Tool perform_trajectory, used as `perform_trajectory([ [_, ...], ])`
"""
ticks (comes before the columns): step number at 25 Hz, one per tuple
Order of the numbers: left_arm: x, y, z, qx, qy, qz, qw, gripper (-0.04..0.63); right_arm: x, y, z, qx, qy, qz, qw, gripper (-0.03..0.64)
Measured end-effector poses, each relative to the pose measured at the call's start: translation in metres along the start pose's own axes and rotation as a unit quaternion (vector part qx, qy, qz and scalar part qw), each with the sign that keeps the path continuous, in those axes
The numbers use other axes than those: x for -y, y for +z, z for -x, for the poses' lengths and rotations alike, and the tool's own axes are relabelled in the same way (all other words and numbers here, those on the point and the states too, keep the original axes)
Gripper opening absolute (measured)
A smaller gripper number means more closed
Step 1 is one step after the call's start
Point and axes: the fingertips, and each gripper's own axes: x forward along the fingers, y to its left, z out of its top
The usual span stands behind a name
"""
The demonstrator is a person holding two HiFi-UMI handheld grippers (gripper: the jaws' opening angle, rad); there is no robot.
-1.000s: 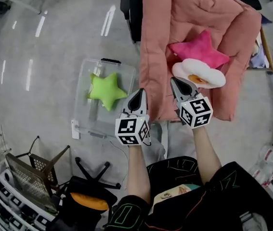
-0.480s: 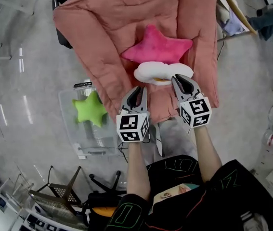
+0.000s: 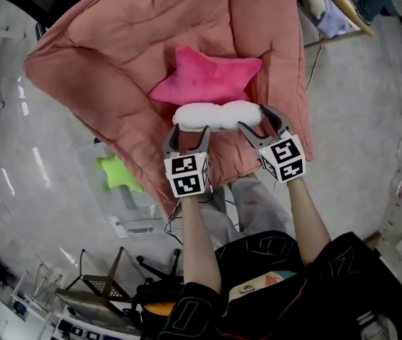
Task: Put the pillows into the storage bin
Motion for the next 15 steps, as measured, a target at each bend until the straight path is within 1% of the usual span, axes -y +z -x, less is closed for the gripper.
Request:
perform_trajectory([
  [2, 0.002, -0.002, -0.015, -0.003, -0.001, 0.017, 0.9999, 0.337, 0.002, -0.001, -0.008, -0.001, 0.027, -0.018, 0.999, 0.287],
  [4, 0.002, 0.002, -0.024, 0.010, -0.001, 0.029, 0.9995, 0.316, 0.004, 0.001, -0.014, -0.002, 0.044, -0.036, 0.998, 0.287],
  [6, 0.003, 0.005, -0.029, 0.017, -0.002, 0.029, 0.9994, 0.291, 0.004, 0.002, -0.016, -0.005, 0.058, -0.050, 0.997, 0.273],
  [9, 0.005, 0.009, -0.029, 0.016, 0.000, 0.014, 0.9998, 0.182, 0.000, 0.006, -0.015, -0.010, 0.072, -0.056, 0.996, 0.179],
  [11, 0.004, 0.009, -0.025, 0.019, -0.001, 0.024, 0.9995, 0.140, -0.005, 0.009, -0.012, -0.013, 0.080, -0.060, 0.995, 0.132],
  [13, 0.001, 0.009, -0.018, 0.024, 0.001, 0.039, 0.9990, 0.106, -0.013, 0.014, -0.008, -0.012, 0.094, -0.073, 0.993, 0.104],
  [15, -0.003, 0.011, -0.009, 0.029, 0.006, 0.040, 0.9988, 0.092, -0.022, 0.028, -0.004, 0.002, 0.110, -0.086, 0.990, 0.098],
])
